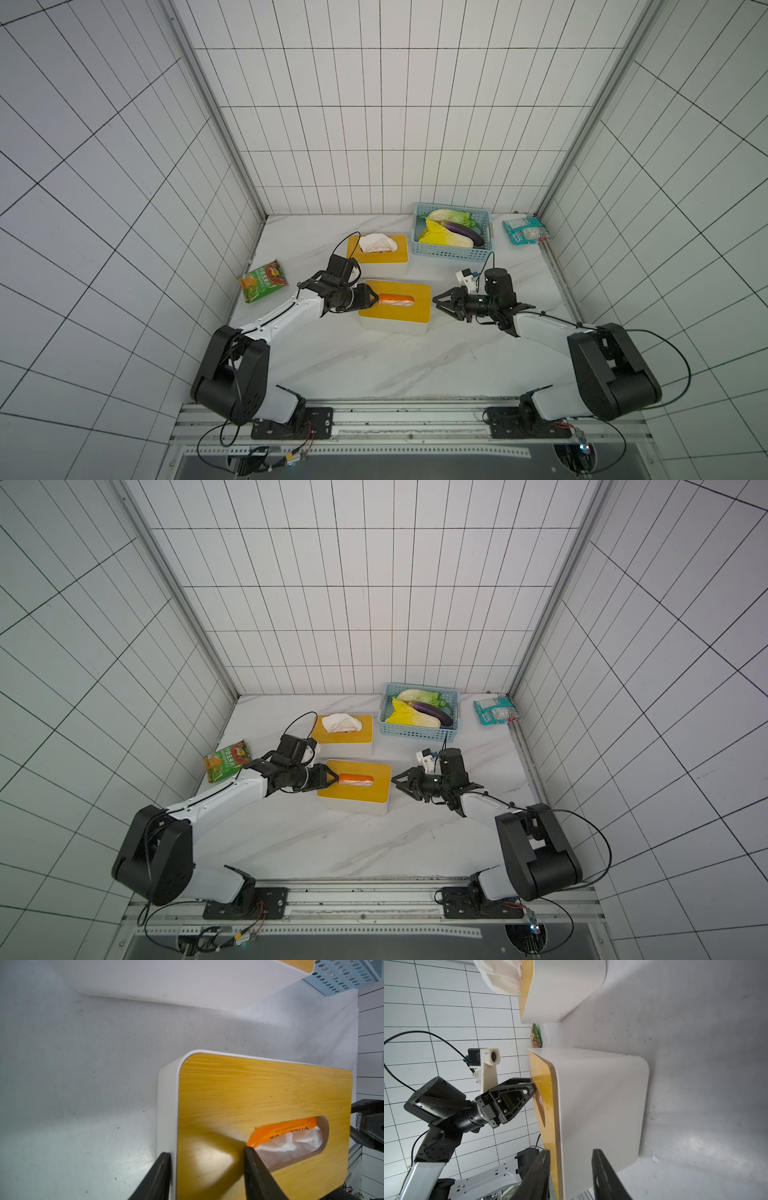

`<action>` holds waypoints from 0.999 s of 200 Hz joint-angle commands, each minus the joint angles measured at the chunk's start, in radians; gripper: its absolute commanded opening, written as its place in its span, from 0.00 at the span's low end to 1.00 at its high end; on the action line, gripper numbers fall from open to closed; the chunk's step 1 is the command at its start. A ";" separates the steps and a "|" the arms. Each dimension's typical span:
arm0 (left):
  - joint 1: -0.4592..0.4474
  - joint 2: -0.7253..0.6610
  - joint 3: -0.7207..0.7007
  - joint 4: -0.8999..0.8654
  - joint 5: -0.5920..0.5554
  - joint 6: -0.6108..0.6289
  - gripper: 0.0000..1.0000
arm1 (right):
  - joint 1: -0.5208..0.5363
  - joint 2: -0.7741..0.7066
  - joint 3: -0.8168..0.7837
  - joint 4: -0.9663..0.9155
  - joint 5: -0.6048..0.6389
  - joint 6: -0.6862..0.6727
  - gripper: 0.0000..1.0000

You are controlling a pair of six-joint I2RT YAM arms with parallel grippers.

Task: Put the tissue paper into the tissue box
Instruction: Close the box lid on the tissue box.

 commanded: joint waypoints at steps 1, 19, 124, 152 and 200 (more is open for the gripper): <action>-0.006 0.000 0.016 -0.005 0.051 0.000 0.48 | -0.008 -0.041 0.018 -0.082 0.012 -0.060 0.40; -0.007 -0.001 0.016 -0.005 0.051 0.000 0.48 | -0.007 -0.051 0.027 -0.095 0.014 -0.065 0.43; -0.007 -0.009 0.017 -0.013 0.050 0.003 0.49 | 0.070 0.040 0.150 -0.276 0.081 -0.187 0.54; -0.008 -0.010 0.019 -0.014 0.051 0.003 0.49 | 0.081 0.094 0.158 -0.341 0.116 -0.236 0.54; -0.007 -0.022 0.023 -0.022 0.051 0.005 0.49 | 0.080 0.165 0.160 -0.453 0.198 -0.297 0.50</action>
